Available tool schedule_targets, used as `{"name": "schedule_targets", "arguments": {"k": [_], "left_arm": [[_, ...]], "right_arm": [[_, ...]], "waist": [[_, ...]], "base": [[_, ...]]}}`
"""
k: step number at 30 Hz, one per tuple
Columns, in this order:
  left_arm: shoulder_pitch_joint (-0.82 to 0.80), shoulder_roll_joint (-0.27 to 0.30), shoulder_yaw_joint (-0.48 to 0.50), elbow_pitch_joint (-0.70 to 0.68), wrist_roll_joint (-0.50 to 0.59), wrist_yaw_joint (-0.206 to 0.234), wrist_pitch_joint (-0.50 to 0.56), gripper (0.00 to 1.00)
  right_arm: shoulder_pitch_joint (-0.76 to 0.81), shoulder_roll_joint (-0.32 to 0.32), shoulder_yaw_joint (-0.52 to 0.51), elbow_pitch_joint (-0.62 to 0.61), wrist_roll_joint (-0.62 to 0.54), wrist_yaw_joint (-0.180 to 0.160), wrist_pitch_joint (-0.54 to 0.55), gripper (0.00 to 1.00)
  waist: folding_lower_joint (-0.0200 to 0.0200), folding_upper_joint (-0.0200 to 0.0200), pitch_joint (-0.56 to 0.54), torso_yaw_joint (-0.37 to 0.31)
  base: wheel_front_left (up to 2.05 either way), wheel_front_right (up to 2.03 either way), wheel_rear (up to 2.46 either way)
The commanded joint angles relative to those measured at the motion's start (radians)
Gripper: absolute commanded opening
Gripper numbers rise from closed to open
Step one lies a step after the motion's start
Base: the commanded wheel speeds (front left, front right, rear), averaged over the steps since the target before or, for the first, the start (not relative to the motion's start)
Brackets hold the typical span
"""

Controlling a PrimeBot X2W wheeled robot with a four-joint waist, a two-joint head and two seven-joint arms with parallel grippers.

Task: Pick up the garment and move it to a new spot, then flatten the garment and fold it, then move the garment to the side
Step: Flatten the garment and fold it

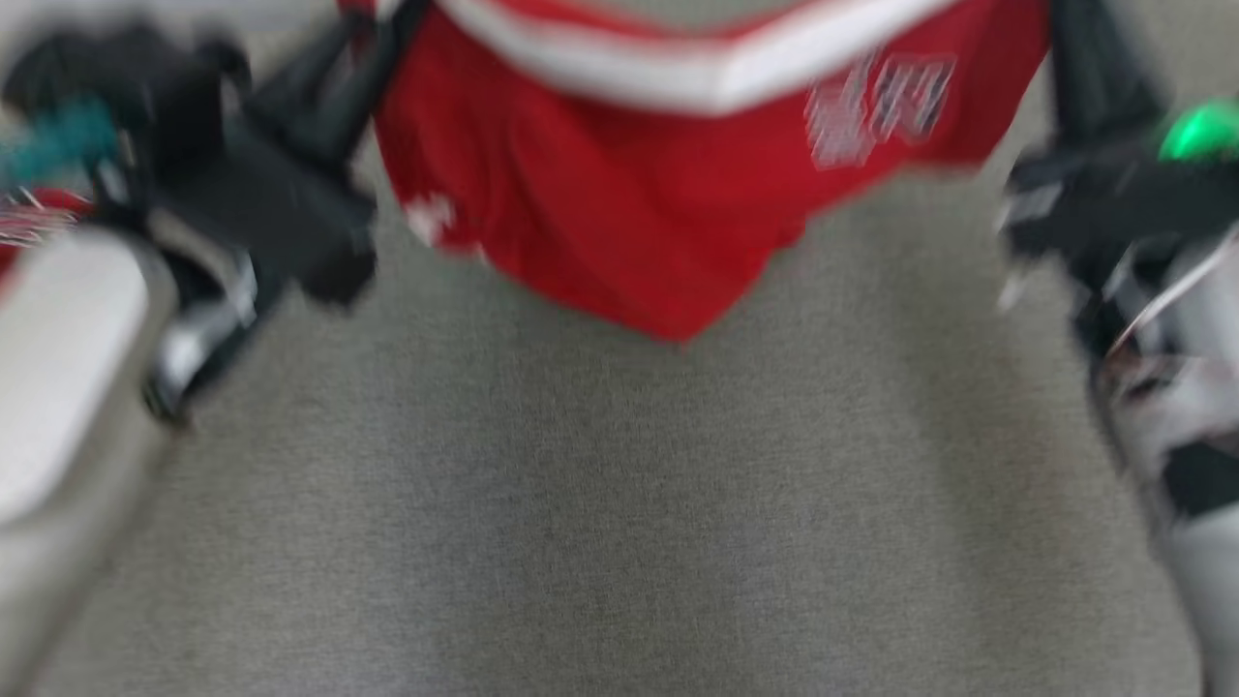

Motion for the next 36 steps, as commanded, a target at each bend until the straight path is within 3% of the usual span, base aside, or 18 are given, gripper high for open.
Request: {"name": "schedule_targets", "arguments": {"k": [1,8,13,19,28,36], "left_arm": [[-0.046,0.009,-0.01,0.004,-0.014,0.001,0.012,0.0],[-0.497,0.006,-0.105,0.172,-0.156,0.001,0.107,0.0],[-0.783,-0.025,-0.148,0.319,-0.202,0.001,0.138,0.0],[-1.046,-0.037,-0.209,0.441,-0.226,0.001,0.132,0.0],[-1.19,-0.073,-0.326,0.569,-0.29,0.001,0.095,0.0],[-1.173,-0.064,-0.458,0.598,-0.363,0.001,0.046,0.0]], "right_arm": [[-0.036,-0.006,-0.005,0.002,0.016,-0.002,0.01,0.0],[-0.446,-0.04,-0.033,0.098,0.102,-0.002,0.139,0.0],[-0.745,-0.062,-0.019,0.197,0.07,-0.002,0.193,0.0],[-1.033,-0.062,0.015,0.338,0.02,-0.002,0.175,0.0],[-1.223,-0.051,0.069,0.555,0.0,-0.002,0.129,0.0],[-1.209,-0.044,0.149,0.66,0.056,-0.002,0.07,0.0]], "waist": [[-0.0002,-0.0002,0.142,-0.007],[-0.0002,-0.0002,0.311,-0.015],[-0.0002,-0.0002,0.393,-0.027],[-0.0002,-0.0002,0.447,-0.053],[-0.0002,-0.0002,0.474,-0.052],[-0.0002,-0.0002,0.499,-0.075]], "base": [[0.0,0.0,0.0],[0.0,0.0,0.0],[0.0,0.0,0.0],[0.0,0.0,0.0],[0.0,0.0,0.0],[0.0,0.0,0.0]]}}
